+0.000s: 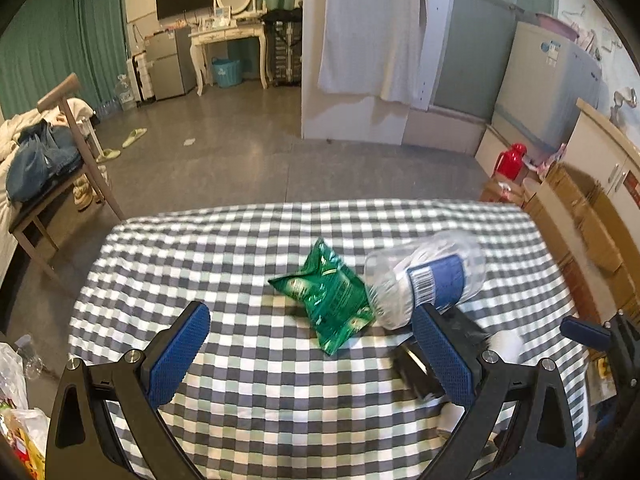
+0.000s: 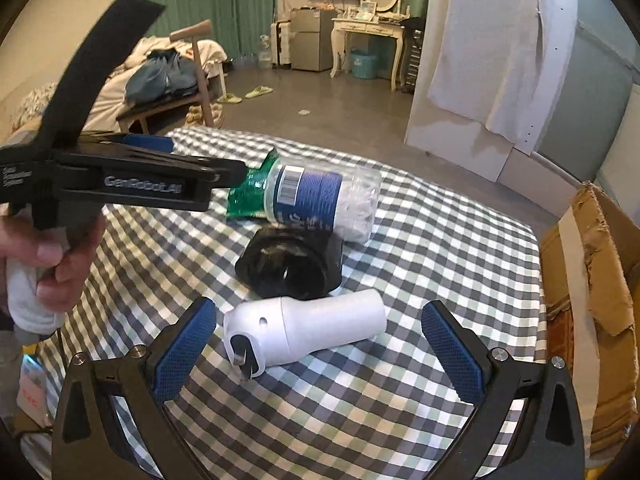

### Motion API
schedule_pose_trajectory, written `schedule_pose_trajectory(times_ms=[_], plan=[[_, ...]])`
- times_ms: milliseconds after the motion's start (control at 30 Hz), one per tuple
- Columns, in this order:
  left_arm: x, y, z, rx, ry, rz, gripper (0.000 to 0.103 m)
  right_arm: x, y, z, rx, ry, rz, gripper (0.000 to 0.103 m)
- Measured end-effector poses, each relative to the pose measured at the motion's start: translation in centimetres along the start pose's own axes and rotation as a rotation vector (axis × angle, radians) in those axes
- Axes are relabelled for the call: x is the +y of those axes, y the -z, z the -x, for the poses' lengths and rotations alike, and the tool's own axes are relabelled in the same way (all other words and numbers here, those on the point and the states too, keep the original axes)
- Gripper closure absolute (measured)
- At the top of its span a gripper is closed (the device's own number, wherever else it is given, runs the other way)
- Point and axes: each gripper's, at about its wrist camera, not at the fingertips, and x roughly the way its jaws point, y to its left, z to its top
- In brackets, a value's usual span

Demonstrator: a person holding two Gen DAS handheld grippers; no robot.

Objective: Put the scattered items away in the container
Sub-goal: 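Move both grippers back to the table toward the bottle, wrapper and tube, then grasp the green wrapper with the left gripper while the right approaches the white tube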

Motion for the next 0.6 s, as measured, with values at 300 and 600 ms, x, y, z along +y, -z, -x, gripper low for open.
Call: schedule_pose_trajectory(times_ms=[300, 600], plan=[[0.4, 0.3, -4.4, 0.083, -0.005, 0.012, 0.0, -0.7, 0.0, -1.3, 0.021, -0.029, -0.019, 0.0], [0.2, 0.0, -7.3, 0.14, 0.003, 0.031, 0.0, -1.4, 0.1, -2.9, 0.054, -0.085, -0.055, 0.0]])
